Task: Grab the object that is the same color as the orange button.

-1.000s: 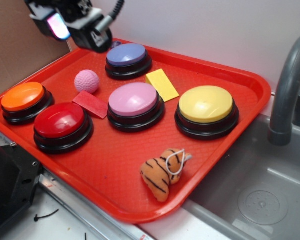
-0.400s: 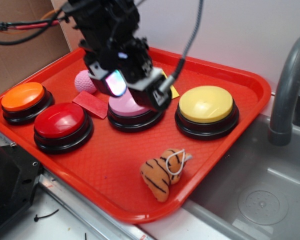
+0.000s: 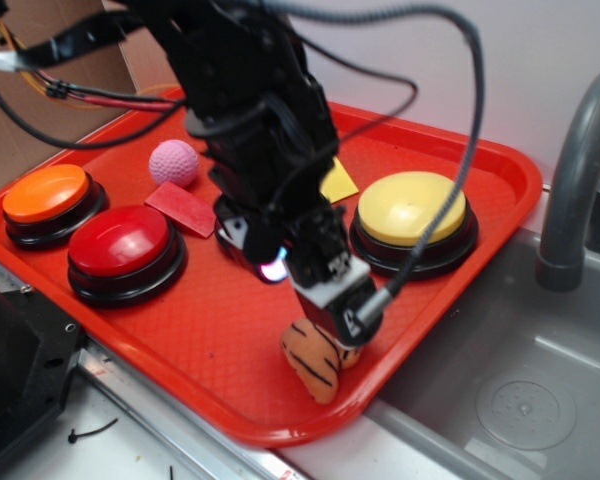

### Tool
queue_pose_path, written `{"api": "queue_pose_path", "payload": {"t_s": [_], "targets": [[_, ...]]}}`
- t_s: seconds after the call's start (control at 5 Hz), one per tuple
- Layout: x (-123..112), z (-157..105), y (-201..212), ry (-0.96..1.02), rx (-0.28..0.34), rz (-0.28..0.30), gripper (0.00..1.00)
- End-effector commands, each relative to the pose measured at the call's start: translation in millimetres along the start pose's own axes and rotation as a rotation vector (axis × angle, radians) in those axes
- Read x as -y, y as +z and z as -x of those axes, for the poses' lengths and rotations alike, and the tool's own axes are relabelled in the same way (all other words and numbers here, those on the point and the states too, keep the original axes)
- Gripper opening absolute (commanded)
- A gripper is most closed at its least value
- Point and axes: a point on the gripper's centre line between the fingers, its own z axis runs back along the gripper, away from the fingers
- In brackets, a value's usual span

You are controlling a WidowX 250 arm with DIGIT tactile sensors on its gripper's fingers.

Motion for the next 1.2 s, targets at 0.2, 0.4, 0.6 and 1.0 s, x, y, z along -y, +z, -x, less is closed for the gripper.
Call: {"api": "queue_pose_path", "payload": {"t_s": [0.2, 0.4, 0.6, 1.0], "targets": [[-14, -10, -27, 0.08, -0.05, -0.1, 1.0], [-23, -18, -36, 0.117, -0.055, -0.111, 0.74], [-26, -22, -40, 0.112, -0.06, -0.117, 0.0], [-29, -30, -32, 0.02, -0.112, -0.055, 0.0]]}}
